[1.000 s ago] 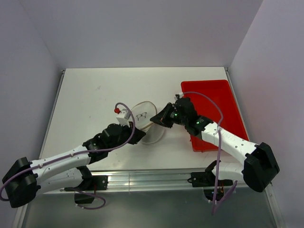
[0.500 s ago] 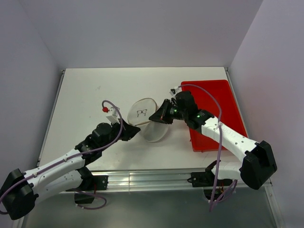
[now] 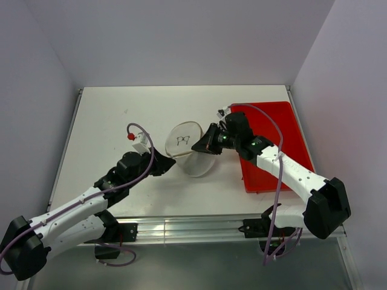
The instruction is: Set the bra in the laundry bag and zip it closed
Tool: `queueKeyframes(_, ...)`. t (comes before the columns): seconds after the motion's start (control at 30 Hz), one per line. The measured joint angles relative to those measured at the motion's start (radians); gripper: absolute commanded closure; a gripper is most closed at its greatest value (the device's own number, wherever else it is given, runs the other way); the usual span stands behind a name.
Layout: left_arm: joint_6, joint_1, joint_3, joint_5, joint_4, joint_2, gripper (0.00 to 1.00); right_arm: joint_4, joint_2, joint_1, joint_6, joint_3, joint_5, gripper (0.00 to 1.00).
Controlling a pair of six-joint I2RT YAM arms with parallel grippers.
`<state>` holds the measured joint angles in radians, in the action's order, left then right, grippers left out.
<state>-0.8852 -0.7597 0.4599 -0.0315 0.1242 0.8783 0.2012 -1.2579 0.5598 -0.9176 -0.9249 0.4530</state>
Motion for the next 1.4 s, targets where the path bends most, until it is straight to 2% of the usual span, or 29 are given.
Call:
queueKeyframes(0.2, 0.017, 0.05, 0.006, -0.137, -0.173, -0.016, 0.82, 0.01, -0.036, -0.074, 0.001, -0.042, -0.053, 1.0)
queueKeyframes(0.33, 0.037, 0.052, 0.034, -0.185, -0.254, -0.003, 0.85, -0.027, -0.131, -0.08, -0.027, -0.118, -0.048, 1.0)
queueKeyframes(0.5, 0.07, 0.066, 0.127, -0.215, -0.283, 0.043, 0.84, -0.103, -0.259, -0.08, -0.077, -0.227, -0.025, 1.0)
queueKeyframes(0.67, 0.088, 0.073, 0.163, -0.229, -0.288, 0.045, 0.82, -0.198, -0.303, -0.08, -0.129, -0.245, 0.003, 0.99)
queueKeyframes(0.73, 0.089, 0.074, 0.163, -0.229, -0.299, 0.04, 0.8, -0.237, -0.303, -0.08, -0.141, -0.238, 0.005, 0.9)
queueKeyframes(0.77, 0.089, 0.076, 0.163, -0.229, -0.306, 0.034, 0.78, -0.27, -0.302, -0.08, -0.143, -0.224, 0.005, 0.73)
queueKeyframes(0.83, 0.089, 0.076, 0.163, -0.229, -0.315, 0.019, 0.74, -0.317, -0.296, -0.08, -0.149, -0.178, 0.004, 0.54)
queueKeyframes(0.87, 0.088, 0.076, 0.162, -0.229, -0.317, 0.011, 0.73, -0.33, -0.293, -0.08, -0.148, -0.146, 0.004, 0.37)
queueKeyframes(0.9, 0.088, 0.076, 0.162, -0.229, -0.318, 0.005, 0.73, -0.35, -0.289, -0.08, -0.148, -0.111, 0.003, 0.31)
queueKeyframes(0.93, 0.088, 0.076, 0.161, -0.229, -0.319, -0.001, 0.73, -0.362, -0.283, -0.08, -0.14, -0.067, 0.0, 0.19)
queueKeyframes(0.97, 0.088, 0.076, 0.161, -0.229, -0.321, -0.005, 0.72, -0.364, -0.277, -0.08, -0.135, -0.033, -0.002, 0.0)
queueKeyframes(1.17, 0.093, 0.076, 0.164, -0.228, -0.352, -0.035, 0.72, -0.318, -0.171, -0.08, -0.064, 0.067, -0.027, 0.0)
queueKeyframes(1.4, 0.142, 0.076, 0.243, -0.227, -0.438, -0.082, 0.68, -0.221, 0.15, -0.078, 0.047, 0.055, -0.126, 0.0)
